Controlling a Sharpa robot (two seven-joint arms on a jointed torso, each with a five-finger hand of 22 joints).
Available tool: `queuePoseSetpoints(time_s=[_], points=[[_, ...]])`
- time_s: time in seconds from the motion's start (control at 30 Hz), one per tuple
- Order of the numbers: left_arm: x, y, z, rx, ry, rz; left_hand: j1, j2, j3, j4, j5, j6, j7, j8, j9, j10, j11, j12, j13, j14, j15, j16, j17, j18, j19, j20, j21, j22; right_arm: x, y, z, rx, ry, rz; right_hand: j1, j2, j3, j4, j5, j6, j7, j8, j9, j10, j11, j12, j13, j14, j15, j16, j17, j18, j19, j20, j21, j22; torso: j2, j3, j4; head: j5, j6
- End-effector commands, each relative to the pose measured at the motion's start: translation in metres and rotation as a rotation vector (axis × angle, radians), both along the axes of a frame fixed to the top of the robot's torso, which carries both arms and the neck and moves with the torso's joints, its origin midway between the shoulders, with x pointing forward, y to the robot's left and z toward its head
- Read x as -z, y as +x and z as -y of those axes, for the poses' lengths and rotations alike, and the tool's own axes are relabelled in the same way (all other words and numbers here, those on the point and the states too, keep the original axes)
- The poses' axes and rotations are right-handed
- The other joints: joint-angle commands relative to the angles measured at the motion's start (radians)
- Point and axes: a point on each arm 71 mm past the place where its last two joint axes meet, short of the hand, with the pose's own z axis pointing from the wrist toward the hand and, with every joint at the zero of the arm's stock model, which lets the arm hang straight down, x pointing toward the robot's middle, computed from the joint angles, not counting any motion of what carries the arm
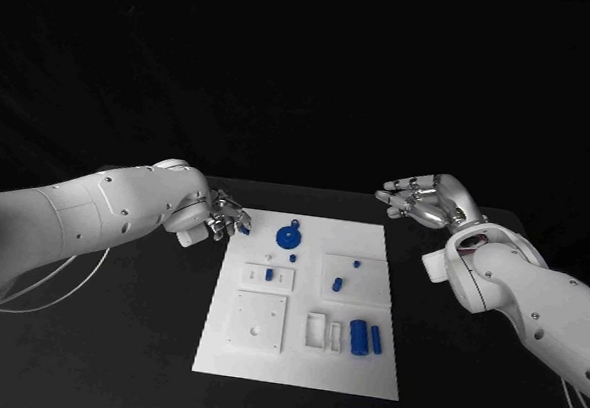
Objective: Assemble the parts on the task board
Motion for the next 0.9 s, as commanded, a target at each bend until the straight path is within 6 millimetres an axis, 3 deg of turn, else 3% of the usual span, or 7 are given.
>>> queuePoseSetpoints(time_s=[0.03, 0.23, 0.4, 0.53, 0.9], points=[[-0.006, -0.005, 0.0, -0.073, 0.007, 0.071, -0.009, -0.007, 0.059, -0.059, 0.01, 0.084, -0.068, -0.011, 0.04, 0.041, -0.011, 0.003, 0.002, 0.013, -0.002, -0.011, 0.008, 0.011, 0.01, 0.0, 0.007, 0.018, 0.0, 0.0, 0.001, -0.007, 0.003, 0.002, -0.003, -0.009, -0.001, 0.006, 0.006, -0.003, 0.0, -0.001, -0.001, -0.003, -0.003, -0.004, -0.002, -0.007, 0.002, -0.003, -0.001, -0.003, -0.005, -0.002, -0.002, -0.001, -0.011, -0.0011, 0.011, -0.002, -0.007], [-0.005, -0.017, 0.005, -0.061, 0.023, 0.111, -0.011, -0.01, 0.059, -0.063, 0.017, 0.096, -0.069, -0.02, 0.033, 0.043, -0.013, 0.01, 0.003, 0.026, -0.004, -0.028, 0.031, 0.011, 0.016, -0.002, 0.006, 0.018, 0.002, 0.001, 0.003, -0.003, 0.001, -0.001, -0.004, -0.008, -0.001, 0.005, 0.008, -0.003, -0.001, -0.001, -0.001, -0.003, -0.003, -0.004, -0.002, -0.008, 0.002, -0.003, -0.002, -0.003, -0.005, -0.001, -0.002, -0.001, -0.017, -0.003, 0.0167, -0.002, -0.011], [0.002, -0.026, 0.011, -0.047, 0.042, 0.129, -0.012, -0.011, 0.058, -0.064, 0.02, 0.099, -0.07, -0.021, 0.031, 0.044, -0.014, 0.011, 0.002, 0.029, -0.005, -0.031, 0.035, 0.011, 0.018, -0.003, 0.006, 0.018, 0.003, 0.002, 0.003, 0.0, 0.002, -0.005, -0.004, -0.008, -0.001, 0.005, 0.008, -0.003, -0.001, -0.001, -0.001, -0.003, -0.003, -0.004, -0.002, -0.008, 0.002, -0.003, -0.002, -0.003, -0.005, -0.001, -0.002, -0.001, -0.021, -0.0022, 0.0207, -0.002, -0.015], [0.009, -0.034, 0.016, -0.03, 0.051, 0.13, -0.014, -0.01, 0.058, -0.064, 0.022, 0.102, -0.071, -0.022, 0.031, 0.044, -0.014, 0.014, 0.002, 0.034, -0.005, -0.037, 0.041, 0.011, 0.02, -0.003, 0.006, 0.018, 0.004, 0.002, 0.002, -0.001, 0.003, -0.006, -0.003, -0.008, -0.001, 0.004, 0.009, -0.003, 0.0, -0.001, -0.001, -0.004, -0.003, -0.004, -0.002, -0.008, 0.002, -0.003, -0.002, -0.003, -0.005, -0.001, -0.003, -0.001, -0.023, -0.0012, 0.0205, -0.005, -0.018], [0.026, -0.046, 0.029, 0.013, 0.065, 0.106, -0.016, -0.01, 0.06, -0.067, 0.025, 0.104, -0.071, -0.022, 0.031, 0.044, -0.015, 0.017, 0.001, 0.037, -0.005, -0.043, 0.055, 0.012, 0.021, -0.003, 0.006, 0.018, 0.004, 0.002, 0.001, -0.004, 0.005, -0.009, -0.003, -0.008, -0.001, 0.004, 0.009, -0.003, 0.0, -0.001, -0.001, -0.004, -0.003, -0.004, -0.002, -0.008, 0.002, -0.003, -0.002, -0.003, -0.005, -0.001, -0.003, -0.001, -0.018, -0.003, 0.0218, -0.005, -0.019]])
